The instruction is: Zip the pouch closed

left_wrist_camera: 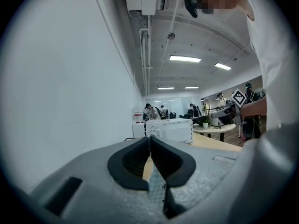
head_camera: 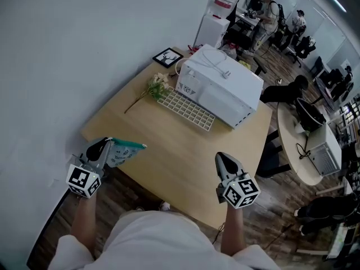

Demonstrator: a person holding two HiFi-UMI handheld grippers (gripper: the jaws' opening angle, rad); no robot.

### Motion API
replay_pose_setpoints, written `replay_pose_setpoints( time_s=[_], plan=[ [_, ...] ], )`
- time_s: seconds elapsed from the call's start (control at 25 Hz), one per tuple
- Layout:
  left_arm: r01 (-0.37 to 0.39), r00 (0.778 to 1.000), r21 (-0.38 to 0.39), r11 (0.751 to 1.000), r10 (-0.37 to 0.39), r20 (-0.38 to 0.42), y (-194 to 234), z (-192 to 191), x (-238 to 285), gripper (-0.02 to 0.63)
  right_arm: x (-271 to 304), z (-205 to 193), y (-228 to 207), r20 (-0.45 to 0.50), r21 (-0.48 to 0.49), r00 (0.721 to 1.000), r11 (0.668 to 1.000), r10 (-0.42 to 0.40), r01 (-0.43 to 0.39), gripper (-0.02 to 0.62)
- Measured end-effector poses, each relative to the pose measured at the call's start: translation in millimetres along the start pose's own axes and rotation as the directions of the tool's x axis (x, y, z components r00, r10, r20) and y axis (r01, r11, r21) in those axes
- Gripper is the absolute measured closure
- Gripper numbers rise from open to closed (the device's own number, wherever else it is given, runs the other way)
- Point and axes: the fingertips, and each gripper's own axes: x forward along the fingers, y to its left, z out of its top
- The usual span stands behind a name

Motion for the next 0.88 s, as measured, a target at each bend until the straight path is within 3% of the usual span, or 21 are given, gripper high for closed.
replay_pose_setpoints(
  time_s=[0.32,0.72,0.88],
  plan=[
    [-0.145,0.989,-0.049,0.988,0.147,0.031,30,13,-36,0.583,-15,28,-7,0.119,0.026,0.991,0.998,-0.059,0.056,0.595],
    [-0.236,0.966,-0.122,0.964,0.246,0.078,44,26,-70,0.583,-28,44,-6,0.137,0.005,0.985,0.994,-0.105,0.106,0.595],
    [-0.273,0.953,-0.186,0.944,0.292,0.081,49,25,-80,0.583,-37,46,-4,0.143,-0.001,0.981,0.992,-0.128,0.129,0.595]
  ],
)
